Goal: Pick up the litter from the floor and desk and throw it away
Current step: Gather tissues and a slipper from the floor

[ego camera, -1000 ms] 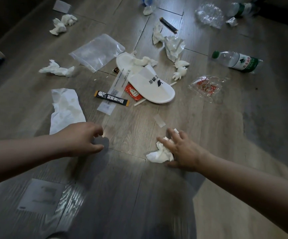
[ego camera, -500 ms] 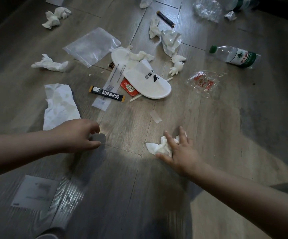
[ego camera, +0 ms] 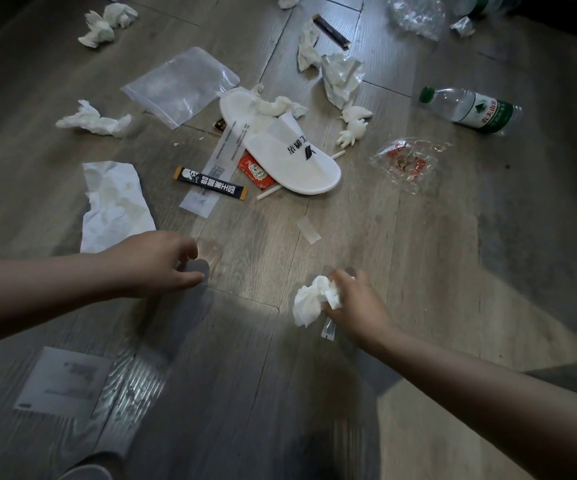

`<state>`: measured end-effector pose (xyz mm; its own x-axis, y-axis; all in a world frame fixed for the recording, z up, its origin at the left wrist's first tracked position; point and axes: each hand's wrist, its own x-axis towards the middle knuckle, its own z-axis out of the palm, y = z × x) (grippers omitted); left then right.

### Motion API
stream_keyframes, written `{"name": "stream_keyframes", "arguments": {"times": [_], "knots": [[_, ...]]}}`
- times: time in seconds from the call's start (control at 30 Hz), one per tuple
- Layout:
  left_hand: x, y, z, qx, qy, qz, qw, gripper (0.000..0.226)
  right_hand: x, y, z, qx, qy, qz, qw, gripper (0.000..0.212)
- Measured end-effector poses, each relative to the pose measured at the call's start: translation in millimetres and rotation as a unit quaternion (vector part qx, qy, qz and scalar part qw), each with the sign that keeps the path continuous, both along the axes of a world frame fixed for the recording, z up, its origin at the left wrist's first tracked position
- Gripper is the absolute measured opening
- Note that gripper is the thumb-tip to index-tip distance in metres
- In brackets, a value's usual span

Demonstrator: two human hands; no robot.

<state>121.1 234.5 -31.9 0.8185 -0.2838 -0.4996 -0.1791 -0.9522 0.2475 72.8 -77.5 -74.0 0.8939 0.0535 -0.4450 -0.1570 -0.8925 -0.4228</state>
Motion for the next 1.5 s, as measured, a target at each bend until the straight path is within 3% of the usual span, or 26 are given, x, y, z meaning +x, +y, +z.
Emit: {"name": "stream_keyframes", "arguments": {"times": [0.27,0.4,0.5,0.6,0.7,0.77,0.87,0.9,0.97,1.03,1.1,1.43,1.5], "knots": [[-1,5,-1,-0.009,0.006,0.013,1.0,0.04,40,0,10,0.124,0.02,-0.083,0.989,0.062],[-1,9,-1,-0.005,0.002,0.016,1.0,0.038,62,12,17,0.122,-0.024,-0.058,0.991,0.045],[1,11,-1,-0.012,-0.001,0.017,1.0,0.036,77,14,23,0.066,-0.071,-0.028,0.995,0.031],[2,13,0,-0.015,-0.005,0.018,1.0,0.034,90,10,27,-0.039,-0.062,-0.006,0.997,0.043],[3,13,0,-0.018,-0.006,0.02,1.0,0.033,100,1,30,-0.19,-0.062,0.048,0.979,0.035],[3,13,0,-0.019,-0.005,0.02,1.0,0.034,103,-4,32,-0.236,-0.049,0.078,0.967,0.032],[4,13,1,-0.021,-0.002,0.019,1.0,0.034,102,-5,34,-0.224,-0.016,0.122,0.967,0.071],[4,13,1,-0.021,-0.002,0.019,1.0,0.035,100,-3,34,-0.225,-0.023,0.147,0.963,0.072],[4,13,0,-0.022,-0.001,0.021,1.0,0.035,97,2,32,-0.21,-0.041,0.192,0.958,0.052],[4,12,0,-0.022,0.001,0.022,1.0,0.036,97,6,30,-0.186,-0.058,0.2,0.96,0.032],[4,12,0,-0.021,0.002,0.023,1.0,0.037,98,10,28,-0.168,-0.07,0.189,0.965,0.027],[7,12,-1,-0.02,0.015,0.033,0.999,0.036,101,26,13,-0.149,-0.064,0.1,0.982,0.076],[8,11,-2,-0.022,0.013,0.035,0.999,0.037,103,31,11,-0.147,-0.054,0.091,0.983,0.075]]}}
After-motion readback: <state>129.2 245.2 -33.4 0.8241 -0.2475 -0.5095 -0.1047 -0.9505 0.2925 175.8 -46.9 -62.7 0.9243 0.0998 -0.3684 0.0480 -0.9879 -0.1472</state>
